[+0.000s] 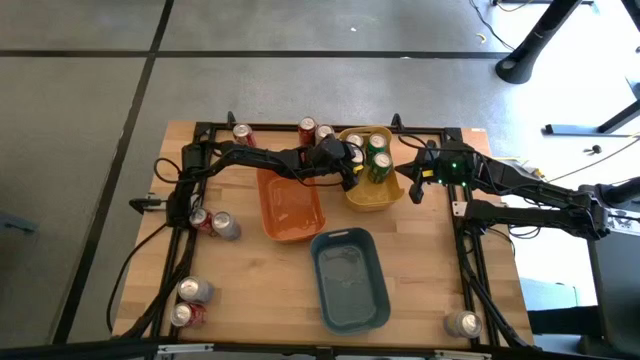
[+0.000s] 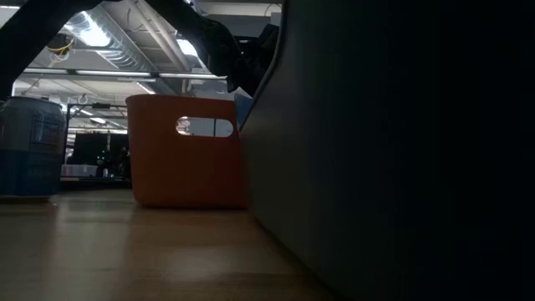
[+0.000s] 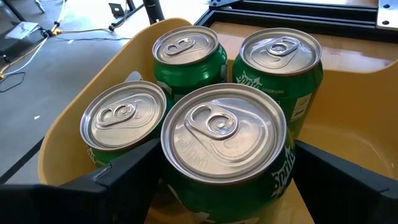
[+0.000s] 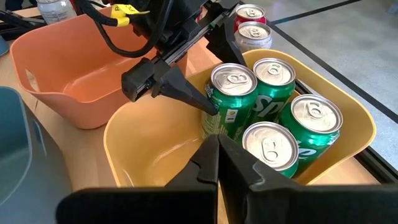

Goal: Sort soda cans
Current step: Put the green soda can into the yellow bin, then put the white soda can into the orange bin

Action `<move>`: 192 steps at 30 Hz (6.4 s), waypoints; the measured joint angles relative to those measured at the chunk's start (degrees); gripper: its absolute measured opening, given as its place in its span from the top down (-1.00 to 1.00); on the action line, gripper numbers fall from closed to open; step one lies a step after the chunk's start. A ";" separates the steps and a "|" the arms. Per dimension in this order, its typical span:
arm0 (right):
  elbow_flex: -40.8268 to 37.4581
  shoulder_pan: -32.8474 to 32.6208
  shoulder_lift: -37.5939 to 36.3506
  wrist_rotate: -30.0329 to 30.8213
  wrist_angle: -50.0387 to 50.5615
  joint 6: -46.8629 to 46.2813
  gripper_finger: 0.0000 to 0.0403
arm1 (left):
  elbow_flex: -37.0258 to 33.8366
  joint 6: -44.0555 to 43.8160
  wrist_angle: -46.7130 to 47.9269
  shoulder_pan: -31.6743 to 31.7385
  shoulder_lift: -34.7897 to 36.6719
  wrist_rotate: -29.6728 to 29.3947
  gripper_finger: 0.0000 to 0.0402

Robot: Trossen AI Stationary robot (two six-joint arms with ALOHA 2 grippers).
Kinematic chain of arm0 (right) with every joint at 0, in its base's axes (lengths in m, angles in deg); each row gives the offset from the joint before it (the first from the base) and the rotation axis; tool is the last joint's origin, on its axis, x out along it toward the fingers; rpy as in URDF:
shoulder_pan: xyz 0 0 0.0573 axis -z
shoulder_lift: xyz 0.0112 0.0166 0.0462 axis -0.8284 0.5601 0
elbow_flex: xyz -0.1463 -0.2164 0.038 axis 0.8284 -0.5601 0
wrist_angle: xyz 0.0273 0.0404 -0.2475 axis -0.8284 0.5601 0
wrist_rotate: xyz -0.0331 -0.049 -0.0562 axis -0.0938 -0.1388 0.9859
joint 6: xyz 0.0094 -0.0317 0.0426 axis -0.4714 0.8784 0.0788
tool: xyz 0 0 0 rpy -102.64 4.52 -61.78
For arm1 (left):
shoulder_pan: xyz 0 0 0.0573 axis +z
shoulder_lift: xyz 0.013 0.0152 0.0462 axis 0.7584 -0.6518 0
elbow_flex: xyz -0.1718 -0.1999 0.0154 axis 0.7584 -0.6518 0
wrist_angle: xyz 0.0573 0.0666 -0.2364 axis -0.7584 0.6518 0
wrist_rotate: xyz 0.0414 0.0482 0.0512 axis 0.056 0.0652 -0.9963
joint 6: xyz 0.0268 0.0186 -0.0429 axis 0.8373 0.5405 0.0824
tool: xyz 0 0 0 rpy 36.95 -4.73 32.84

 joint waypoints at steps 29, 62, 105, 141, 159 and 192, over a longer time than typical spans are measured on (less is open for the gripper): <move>0.00 -0.01 0.00 -0.02 0.02 -0.03 0.97 | 0.00 0.71 0.61 0.81 1.17 4.15 -0.93; -0.02 -0.02 0.02 -0.04 -0.11 -0.03 0.97 | 0.00 -5.62 43.75 -0.90 37.57 3.92 -0.91; -0.02 -0.02 0.02 -0.02 1.43 0.02 0.97 | -0.02 -36.01 80.85 -18.16 49.42 3.98 -0.91; -0.02 0.00 0.01 -0.02 2.94 -1.43 0.97 | -15.86 -55.18 89.28 -30.18 49.42 5.14 -0.91; -2.67 0.00 0.02 0.00 2.01 -1.32 0.97 | -19.93 -49.77 92.48 -26.30 49.42 8.91 -0.91; -3.23 -0.02 0.01 -0.20 -0.72 -1.30 0.97 | -29.81 -48.94 85.62 -26.91 49.42 12.63 -0.68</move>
